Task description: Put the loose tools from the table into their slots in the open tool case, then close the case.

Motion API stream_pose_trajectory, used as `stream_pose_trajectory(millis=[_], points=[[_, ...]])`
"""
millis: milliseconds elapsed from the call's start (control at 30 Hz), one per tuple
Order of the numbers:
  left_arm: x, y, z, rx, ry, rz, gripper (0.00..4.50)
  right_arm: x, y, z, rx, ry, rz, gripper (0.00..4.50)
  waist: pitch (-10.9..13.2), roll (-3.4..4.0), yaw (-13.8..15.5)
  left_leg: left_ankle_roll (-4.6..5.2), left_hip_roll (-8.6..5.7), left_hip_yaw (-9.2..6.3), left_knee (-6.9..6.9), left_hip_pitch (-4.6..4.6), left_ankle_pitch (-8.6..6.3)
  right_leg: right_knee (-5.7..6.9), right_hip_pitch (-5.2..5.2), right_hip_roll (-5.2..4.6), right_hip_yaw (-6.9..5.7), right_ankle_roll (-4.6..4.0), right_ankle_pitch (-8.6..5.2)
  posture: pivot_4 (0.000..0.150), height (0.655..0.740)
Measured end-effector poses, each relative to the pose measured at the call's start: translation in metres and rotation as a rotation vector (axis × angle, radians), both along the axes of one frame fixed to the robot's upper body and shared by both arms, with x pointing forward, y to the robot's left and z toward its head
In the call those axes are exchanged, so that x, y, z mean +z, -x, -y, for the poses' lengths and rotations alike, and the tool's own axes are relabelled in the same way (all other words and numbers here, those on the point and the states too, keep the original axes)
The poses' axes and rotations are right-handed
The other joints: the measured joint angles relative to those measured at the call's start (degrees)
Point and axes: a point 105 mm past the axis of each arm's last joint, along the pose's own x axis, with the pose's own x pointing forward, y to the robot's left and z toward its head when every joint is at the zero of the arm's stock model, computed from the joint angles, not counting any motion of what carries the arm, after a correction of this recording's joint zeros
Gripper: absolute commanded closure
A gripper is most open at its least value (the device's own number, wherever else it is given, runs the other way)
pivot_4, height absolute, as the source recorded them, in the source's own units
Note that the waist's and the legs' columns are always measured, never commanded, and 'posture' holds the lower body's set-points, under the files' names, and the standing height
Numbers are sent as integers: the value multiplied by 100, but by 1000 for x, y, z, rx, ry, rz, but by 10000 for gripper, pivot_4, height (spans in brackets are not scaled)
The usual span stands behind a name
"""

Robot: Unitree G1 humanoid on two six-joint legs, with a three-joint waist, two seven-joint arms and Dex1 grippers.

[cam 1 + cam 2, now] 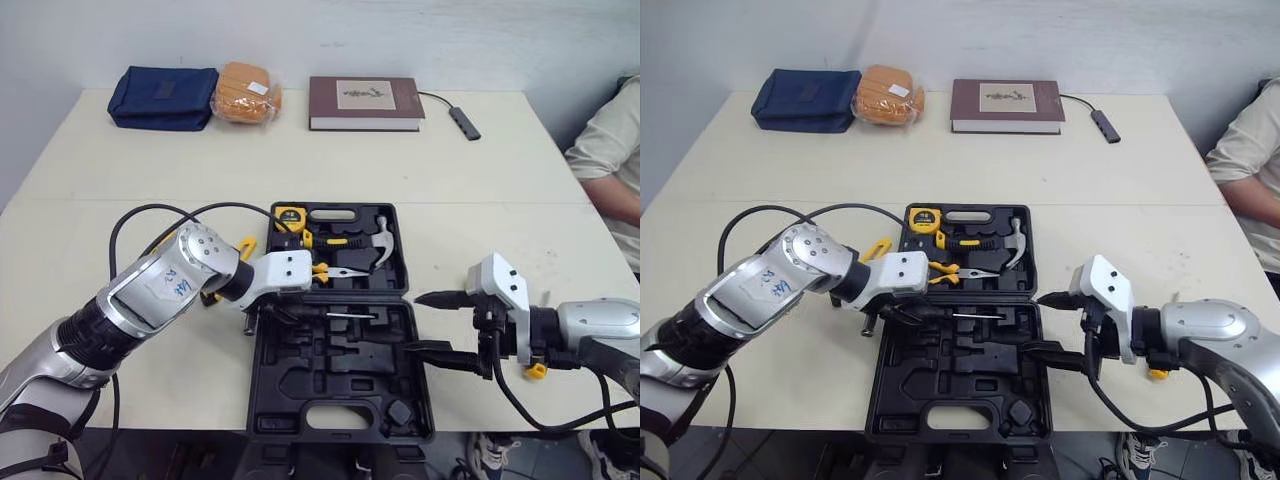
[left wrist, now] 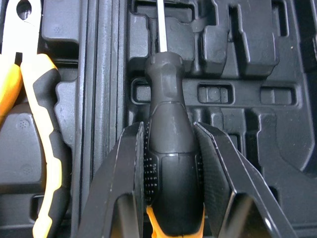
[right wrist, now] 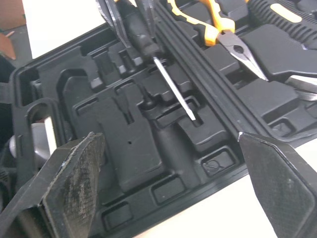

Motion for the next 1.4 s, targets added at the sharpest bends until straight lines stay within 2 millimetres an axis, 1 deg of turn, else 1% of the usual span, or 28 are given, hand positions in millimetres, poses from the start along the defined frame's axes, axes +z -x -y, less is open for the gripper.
stream_pose_trajectory(millis=[167, 233, 267, 300, 333, 400, 433, 467, 533, 600, 633, 667, 700, 733, 767, 800, 867, 967, 1067, 1200, 1400], points=[[-4, -3, 5, 0, 1, 2, 36480, 1, -1, 0, -2, -3, 12, 0, 0, 0, 2, 2, 0, -1, 2, 0, 1, 4, 3, 0, -1, 1, 1, 1500, 7400], [-4, -4, 7, -1, 3, 2, 25842, 1, -1, -1, -2, -7, 16, 0, 0, 0, 2, 3, 0, -1, 3, 0, 1, 6, 4, 0, -1, 2, 1, 1500, 7400], [-4, -3, 8, -7, 4, -3, 23082, 1, -1, -1, -2, -10, 17, 0, 0, 0, 2, 3, -1, -1, 4, 0, 1, 6, 4, 0, -1, 2, 1, 1500, 7400], [-4, -2, 10, -18, 8, -10, 17658, 0, -1, -1, -3, -14, 16, 0, 0, 0, 1, 3, -1, -1, 5, 1, 2, 9, 4, -1, -1, 2, 1, 1500, 7400], [-4, -1, 10, -24, 8, -15, 14206, 0, -1, -2, -1, -16, 14, 0, 0, -1, 2, 4, 0, -2, 7, 0, 2, 8, 4, -1, -1, 2, 1, 1500, 7400], [-2, 1, 8, -29, 5, -17, 4311, -2, 3, -3, 7, -15, 10, 0, 0, -1, 3, 4, 0, -4, 12, 1, 2, 5, 4, -2, -1, 2, 1, 1500, 7400], [-1, 1, 6, -27, 2, -15, 521, -2, 4, -4, 13, -15, 7, 0, 0, -1, 1, 4, 0, -4, 13, 1, 2, 3, 4, -2, 0, 2, 1, 1500, 7400], [3, 0, 4, -24, 4, -5, 521, -2, 5, -5, 16, -18, 4, 0, 0, -1, 1, 4, 0, -4, 13, 2, 2, 2, 4, -3, 0, 2, 1, 1500, 7400], [16, -2, -2, -27, 43, 36, 521, -2, 7, -4, 16, -22, 4, 0, 0, -1, -1, 4, 0, -6, 14, 2, 2, 3, 4, -4, -1, 2, 1, 1500, 7400], [26, -2, -3, -35, 131, 64, 521, -1, 8, -3, 17, -27, 8, 0, 0, 0, -14, 4, 1, -6, 10, 6, 2, 6, 5, -4, 1, 2, 1, 1500, 7400], [29, -2, 0, -41, 194, 77, 521, -1, 9, -3, 18, -31, 11, 0, 0, 0, -9, 4, 0, -6, 9, 6, 3, 5, 6, -5, 0, 2, 1, 1500, 7400], [29, -3, 3, -42, 269, 85, 6102, -1, 9, -3, 19, -38, 13, 0, -1, 1, -4, 4, 0, -6, 12, 7, 3, 6, 8, -6, -1, 2, 1, 1500, 7400], [26, -4, 5, -38, 341, 77, 9108, 0, 9, -4, 23, -44, 19, 0, 0, 0, -3, 5, 0, -7, 17, 4, 3, 7, 8, -6, -3, 2, 1, 1500, 7400], [21, -4, 5, -27, 430, 51, 13316, 1, 9, -5, 30, -51, 30, 0, 0, 0, -5, 5, 0, -8, 19, 4, 3, 5, 9, -7, -4, 3, 2, 1500, 7400], [16, -4, 3, -18, 484, 33, 18431, 2, 10, -6, 34, -55, 36, 0, 0, -1, -9, 5, 0, -7, 20, 4, 3, 6, 8, -6, -4, 3, 2, 1500, 7400], [13, -5, 1, -11, 513, 27, 22281, 3, 10, -6, 38, -61, 42, 0, 0, -1, -11, 5, 0, -7, 19, 4, 3, 7, 7, -6, -4, 3, 2, 1500, 7400], [7, -7, -5, -4, 568, 35, 31500, 5, 10, -8, 46, -73, 55, 0, 0, -1, -7, 5, -1, -6, 19, 6, 3, 6, 7, -6, -4, 3, 2, 1500, 7400], [0, -9, -8, -21, 604, 46, 44255, 10, 8, -10, 55, -76, 81, 0, 0, -1, -6, 5, -3, -5, 20, 6, 3, 5, 7, -9, -4, 4, 2, 1500, 7400], [-8, -13, -7, -17, 622, 48, 44255, 14, 6, -11, 61, -78, 104, 0, -1, -2, 11, 6, -3, -6, 19, 5, 2, 4, 9, -9, -7, 4, 3, 1500, 7400], [-22, -18, -9, -13, 584, 58, 44255, 12, 6, -11, 65, -76, 98, 0, -1, -2, 0, 7, -3, -5, 18, 5, 2, 7, 8, -9, -7, 5, 3, 1500, 7400], [-27, -19, -6, -10, 557, 44, 44255, 12, 5, -10, 58, -67, 111, 0, -1, -2, -6, 7, -3, -5, 18, 6, 2, 11, 8, -9, -7, 5, 3, 1500, 7400]])
